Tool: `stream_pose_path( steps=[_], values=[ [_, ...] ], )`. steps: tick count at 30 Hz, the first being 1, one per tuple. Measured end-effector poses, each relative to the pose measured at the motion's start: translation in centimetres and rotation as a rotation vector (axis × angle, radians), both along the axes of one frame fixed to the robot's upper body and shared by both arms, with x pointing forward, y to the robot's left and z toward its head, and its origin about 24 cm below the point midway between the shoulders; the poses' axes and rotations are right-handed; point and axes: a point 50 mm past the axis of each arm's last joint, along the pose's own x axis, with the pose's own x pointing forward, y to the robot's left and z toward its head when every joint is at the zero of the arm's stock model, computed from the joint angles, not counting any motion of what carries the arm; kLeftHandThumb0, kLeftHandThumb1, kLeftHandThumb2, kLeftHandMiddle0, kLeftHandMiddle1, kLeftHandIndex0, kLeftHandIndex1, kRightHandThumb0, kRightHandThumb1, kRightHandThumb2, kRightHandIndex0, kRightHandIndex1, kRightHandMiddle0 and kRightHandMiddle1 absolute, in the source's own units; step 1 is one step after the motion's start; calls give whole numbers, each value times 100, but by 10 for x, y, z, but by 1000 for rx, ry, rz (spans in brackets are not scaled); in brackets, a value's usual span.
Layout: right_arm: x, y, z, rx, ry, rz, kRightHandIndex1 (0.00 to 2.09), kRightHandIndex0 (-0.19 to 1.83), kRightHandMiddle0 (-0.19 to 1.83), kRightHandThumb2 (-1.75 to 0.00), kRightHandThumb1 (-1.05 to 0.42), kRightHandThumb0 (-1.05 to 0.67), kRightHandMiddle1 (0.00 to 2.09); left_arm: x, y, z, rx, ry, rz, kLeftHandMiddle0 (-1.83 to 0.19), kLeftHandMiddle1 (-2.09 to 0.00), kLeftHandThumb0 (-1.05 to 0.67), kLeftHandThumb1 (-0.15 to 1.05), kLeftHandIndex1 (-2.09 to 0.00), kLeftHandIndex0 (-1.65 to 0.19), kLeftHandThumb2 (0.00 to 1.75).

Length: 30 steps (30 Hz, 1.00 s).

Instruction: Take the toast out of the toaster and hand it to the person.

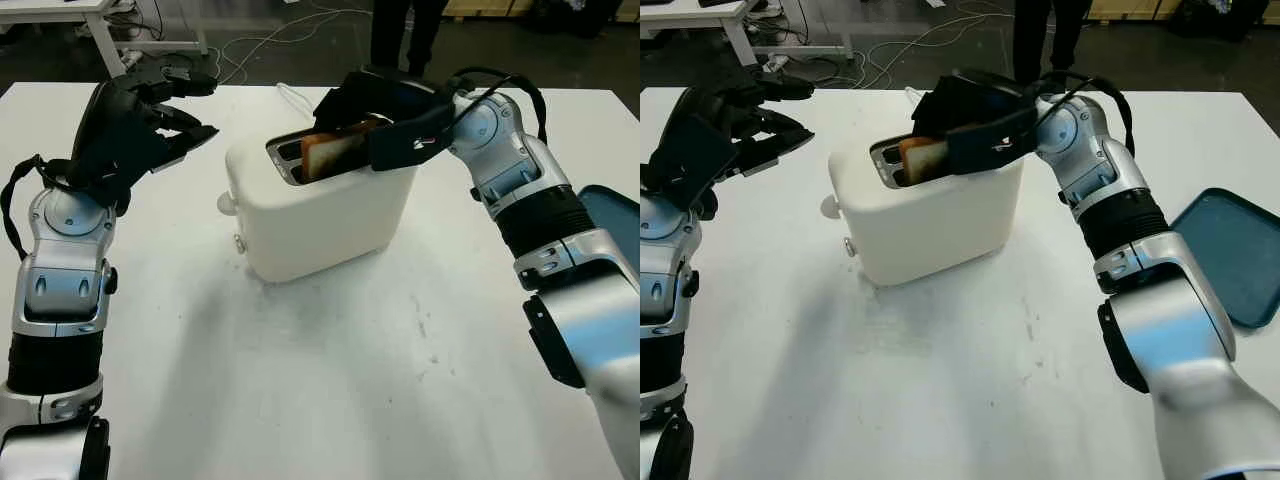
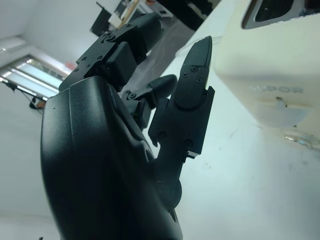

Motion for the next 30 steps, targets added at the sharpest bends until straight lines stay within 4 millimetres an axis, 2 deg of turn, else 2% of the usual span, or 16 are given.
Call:
stream_pose_path(
  steps=[1, 4, 8, 11, 16, 21, 25, 30],
  values=[
    [-2, 1, -1, -35, -41, 12, 172, 99, 83, -1, -81, -58, 163, 0, 0, 0, 0, 0, 1, -48, -94, -30, 90, -48, -59, 0],
    [-6, 3, -2, -101, -143, 47, 174, 103, 81, -2, -85, -60, 173, 0, 0, 0, 0, 0, 2, -49, -93, -29, 90, -48, -59, 0],
    [-8, 3, -4, -127, -219, 77, 175, 109, 90, -27, -92, -57, 166, 0, 0, 0, 0, 0, 2, -49, -92, -29, 90, -47, -59, 0],
    [-9, 3, -4, -120, -249, 90, 175, 111, 89, -35, -92, -54, 172, 0, 0, 0, 0, 0, 2, -49, -92, -29, 90, -46, -60, 0],
    [-8, 0, -4, -85, -266, 86, 175, 109, 85, -44, -92, -50, 174, 0, 0, 0, 2, 1, 3, -48, -91, -30, 90, -45, -59, 0],
    [-3, -10, 3, -22, -283, 34, 175, 108, 81, -41, -92, -48, 175, 0, 0, -1, 1, 1, 4, -48, -91, -30, 90, -44, -60, 0],
    [1, -17, 25, 82, -348, -21, 175, 107, 79, -40, -92, -48, 175, 0, 0, 0, 1, 1, 4, -49, -91, -30, 90, -44, -60, 0],
    [3, -31, 71, 323, -391, -67, 175, 109, 80, -42, -92, -46, 175, 0, 1, -1, 2, 2, 5, -48, -90, -29, 90, -43, -59, 0]
  ],
)
